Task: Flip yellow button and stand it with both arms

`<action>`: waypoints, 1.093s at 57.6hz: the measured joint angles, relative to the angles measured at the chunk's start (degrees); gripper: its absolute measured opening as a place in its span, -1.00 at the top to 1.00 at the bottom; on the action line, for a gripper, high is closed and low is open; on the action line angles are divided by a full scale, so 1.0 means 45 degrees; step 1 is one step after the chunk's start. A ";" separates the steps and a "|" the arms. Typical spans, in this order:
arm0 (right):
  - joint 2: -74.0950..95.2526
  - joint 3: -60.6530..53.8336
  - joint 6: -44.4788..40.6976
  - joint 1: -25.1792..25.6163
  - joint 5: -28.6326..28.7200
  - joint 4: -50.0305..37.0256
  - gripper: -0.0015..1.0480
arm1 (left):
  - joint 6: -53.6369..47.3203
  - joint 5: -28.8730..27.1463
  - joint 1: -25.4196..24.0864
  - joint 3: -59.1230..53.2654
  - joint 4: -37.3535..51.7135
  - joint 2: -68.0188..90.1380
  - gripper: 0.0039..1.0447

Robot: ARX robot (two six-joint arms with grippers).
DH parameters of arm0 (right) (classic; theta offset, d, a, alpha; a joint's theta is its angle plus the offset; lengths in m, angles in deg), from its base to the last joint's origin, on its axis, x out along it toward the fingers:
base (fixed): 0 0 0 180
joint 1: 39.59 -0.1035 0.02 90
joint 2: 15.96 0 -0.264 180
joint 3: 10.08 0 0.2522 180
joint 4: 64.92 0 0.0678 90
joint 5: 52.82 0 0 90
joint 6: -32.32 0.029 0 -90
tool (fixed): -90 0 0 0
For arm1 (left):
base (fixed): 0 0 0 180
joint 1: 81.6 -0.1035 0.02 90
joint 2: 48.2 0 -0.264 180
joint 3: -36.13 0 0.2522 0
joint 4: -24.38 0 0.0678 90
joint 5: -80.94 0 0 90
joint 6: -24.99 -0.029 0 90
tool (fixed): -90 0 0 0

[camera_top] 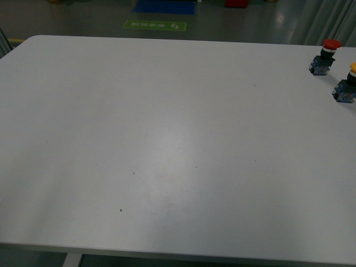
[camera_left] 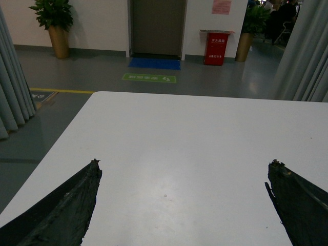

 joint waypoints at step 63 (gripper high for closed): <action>-0.6441 0.0005 0.0000 0.0000 0.0010 0.6411 0.94 | 0.0000 0.0000 0.0000 0.0000 0.0000 0.0000 -0.87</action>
